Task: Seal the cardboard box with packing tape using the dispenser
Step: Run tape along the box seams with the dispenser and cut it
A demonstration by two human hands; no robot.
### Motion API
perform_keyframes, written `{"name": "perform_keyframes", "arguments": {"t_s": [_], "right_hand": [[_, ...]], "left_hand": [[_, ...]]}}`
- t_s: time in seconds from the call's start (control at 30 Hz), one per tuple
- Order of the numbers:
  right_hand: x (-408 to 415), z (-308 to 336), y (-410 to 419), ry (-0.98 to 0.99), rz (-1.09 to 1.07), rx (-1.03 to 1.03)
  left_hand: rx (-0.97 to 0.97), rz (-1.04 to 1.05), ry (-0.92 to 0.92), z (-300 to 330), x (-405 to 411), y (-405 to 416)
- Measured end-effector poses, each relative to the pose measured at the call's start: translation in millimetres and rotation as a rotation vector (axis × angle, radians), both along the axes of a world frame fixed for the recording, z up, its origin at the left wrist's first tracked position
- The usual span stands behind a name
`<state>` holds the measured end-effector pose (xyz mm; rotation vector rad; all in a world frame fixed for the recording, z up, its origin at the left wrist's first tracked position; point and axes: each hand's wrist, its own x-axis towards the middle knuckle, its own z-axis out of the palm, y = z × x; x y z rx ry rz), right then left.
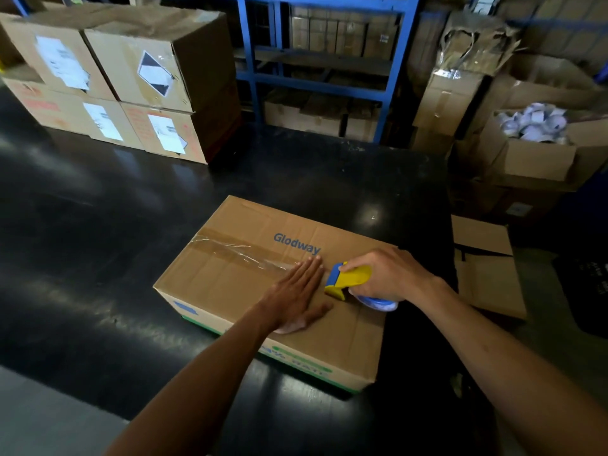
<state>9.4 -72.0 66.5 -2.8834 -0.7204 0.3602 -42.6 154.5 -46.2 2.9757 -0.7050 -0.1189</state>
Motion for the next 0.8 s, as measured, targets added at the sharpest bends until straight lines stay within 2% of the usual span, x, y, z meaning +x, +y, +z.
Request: {"name": "perform_keyframes", "arguments": {"t_s": [0.17, 0.4, 0.57, 0.63, 0.73, 0.8], "right_hand": [[-7, 7, -12, 0.045, 0.006, -0.003], [-31, 2, -113, 0.102, -0.056, -0.036], [-32, -2, -111, 0.061, -0.03, -0.051], [-32, -2, -113, 0.054, -0.027, -0.054], [-33, -4, -116, 0.074, -0.034, -0.039], [-33, -6, -117, 0.102, -0.039, -0.007]], "left_hand": [[0.0, 0.006, 0.018, 4, -1, 0], [-0.028, -0.008, 0.023, 7, -2, -1], [0.032, 0.022, 0.036, 14, -4, -8], [0.045, 0.033, 0.046, 18, -9, -26], [-0.002, -0.062, 0.058, 14, -23, -78], [-0.02, -0.02, 0.074, 11, -28, -97]]}}
